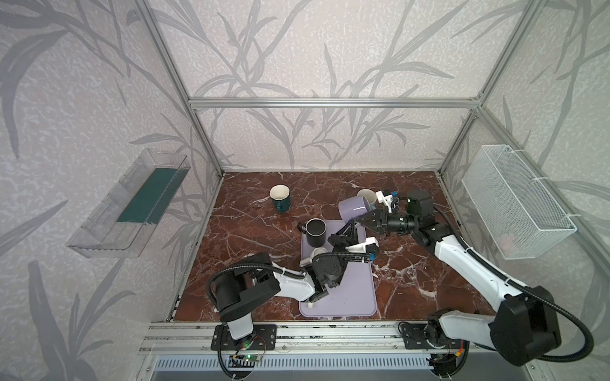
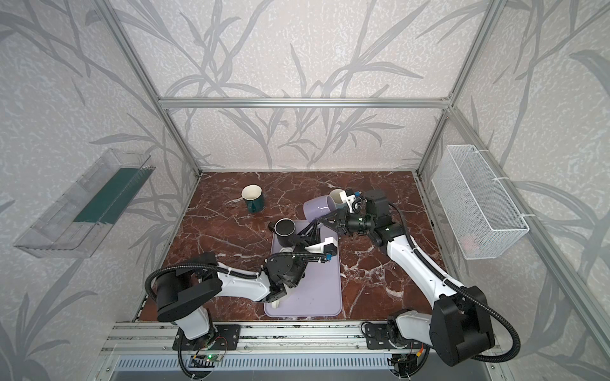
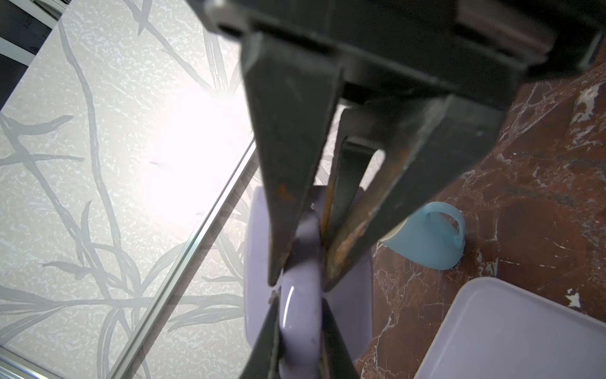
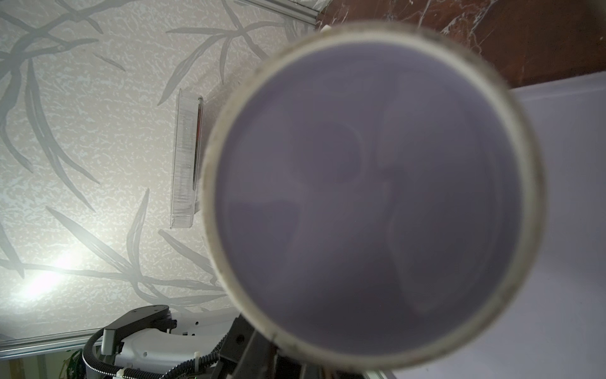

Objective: Turn the mug right side up
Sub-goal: Pass the mug.

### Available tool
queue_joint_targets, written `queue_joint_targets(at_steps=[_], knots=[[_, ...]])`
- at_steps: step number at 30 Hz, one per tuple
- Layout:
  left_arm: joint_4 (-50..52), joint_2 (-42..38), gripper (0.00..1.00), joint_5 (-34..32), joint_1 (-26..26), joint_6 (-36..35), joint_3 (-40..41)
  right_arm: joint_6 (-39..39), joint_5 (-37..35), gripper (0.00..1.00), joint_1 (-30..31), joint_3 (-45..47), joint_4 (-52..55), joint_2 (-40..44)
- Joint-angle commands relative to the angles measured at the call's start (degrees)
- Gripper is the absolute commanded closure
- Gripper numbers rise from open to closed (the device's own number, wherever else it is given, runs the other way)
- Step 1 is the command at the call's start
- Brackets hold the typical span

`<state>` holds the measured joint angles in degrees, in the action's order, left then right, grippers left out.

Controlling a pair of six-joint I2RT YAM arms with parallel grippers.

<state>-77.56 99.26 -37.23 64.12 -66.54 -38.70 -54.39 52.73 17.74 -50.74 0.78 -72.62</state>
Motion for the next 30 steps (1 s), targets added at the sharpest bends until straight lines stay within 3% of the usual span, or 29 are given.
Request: queue_joint_targets(at_steps=[1, 6, 15, 23, 30], knots=[[-3.3, -2.2, 1.00, -1.8, -0.4, 1.2, 0.8, 2.5, 0.6, 0.76, -0.2, -1.7, 0.2, 1.3], [-0.7, -2.7, 1.00, -1.4, -0.4, 2.7, 1.4, 3.3, 0.3, 0.74, -0.3, -2.3, 1.3, 1.5], [15.6, -8.7, 1.00, 2.3, -0.7, 13.5, 0.4, 5.0, -2.4, 0.74, -1.2, -2.3, 3.8, 3.1], [44.8, -21.1, 1.00, 13.5, -3.4, 27.7, -3.1, 8.3, -4.5, 0.74, -4.6, -1.8, 6.5, 5.1], [59.6, -25.6, 1.00, 24.4, -8.4, 34.3, -7.3, 14.6, -6.3, 0.74, -5.3, -3.2, 10.2, 6.1]])
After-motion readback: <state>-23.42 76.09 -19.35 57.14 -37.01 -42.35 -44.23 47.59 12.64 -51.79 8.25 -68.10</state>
